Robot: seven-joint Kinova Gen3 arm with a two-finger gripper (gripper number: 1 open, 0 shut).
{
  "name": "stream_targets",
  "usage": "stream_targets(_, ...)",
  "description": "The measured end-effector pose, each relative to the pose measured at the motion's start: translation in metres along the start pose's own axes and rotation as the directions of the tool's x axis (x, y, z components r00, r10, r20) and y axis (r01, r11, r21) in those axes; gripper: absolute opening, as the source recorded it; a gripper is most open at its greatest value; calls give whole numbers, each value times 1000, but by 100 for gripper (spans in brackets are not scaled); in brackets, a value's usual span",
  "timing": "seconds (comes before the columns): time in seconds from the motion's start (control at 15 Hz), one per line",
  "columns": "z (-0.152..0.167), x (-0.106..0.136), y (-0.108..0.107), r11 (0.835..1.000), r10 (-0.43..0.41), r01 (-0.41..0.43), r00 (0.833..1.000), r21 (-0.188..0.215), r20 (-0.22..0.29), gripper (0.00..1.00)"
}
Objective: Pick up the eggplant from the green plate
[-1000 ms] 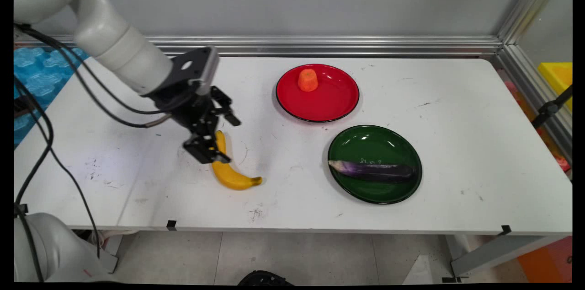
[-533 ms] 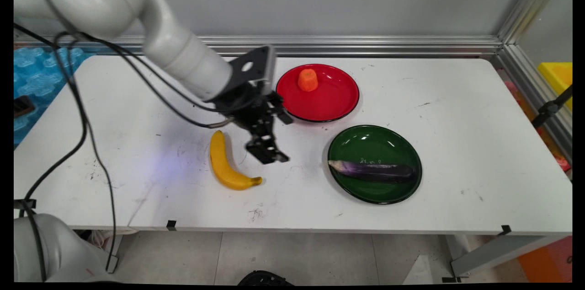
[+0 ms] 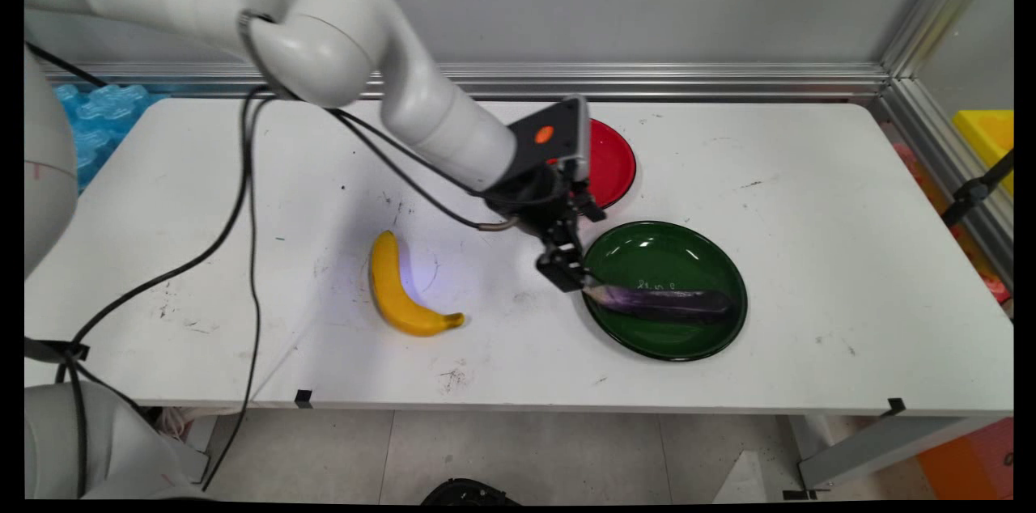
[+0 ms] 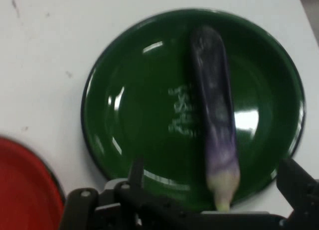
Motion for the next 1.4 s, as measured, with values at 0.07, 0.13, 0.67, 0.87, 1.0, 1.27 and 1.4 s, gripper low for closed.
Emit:
stream_targets(0.07,10,4,-1,1000,3,-3,1000,-3,-7,100)
stream_targets(0.13,20,8,-3,1000,2,-2,1000,-6,-13,100)
stream_targets(0.67,78,27,-3,999,-22,21,999,-30,-25,100)
stream_targets(0.87,95,32,-1,999,-33,32,999,-37,-28,100)
stream_targets(1.0,106,35,0,998,-40,38,999,-41,-32,100)
stream_targets(1.27,122,38,1,998,-47,45,998,-44,-37,100)
stream_targets(1.4,127,38,1,998,-48,47,998,-44,-38,100)
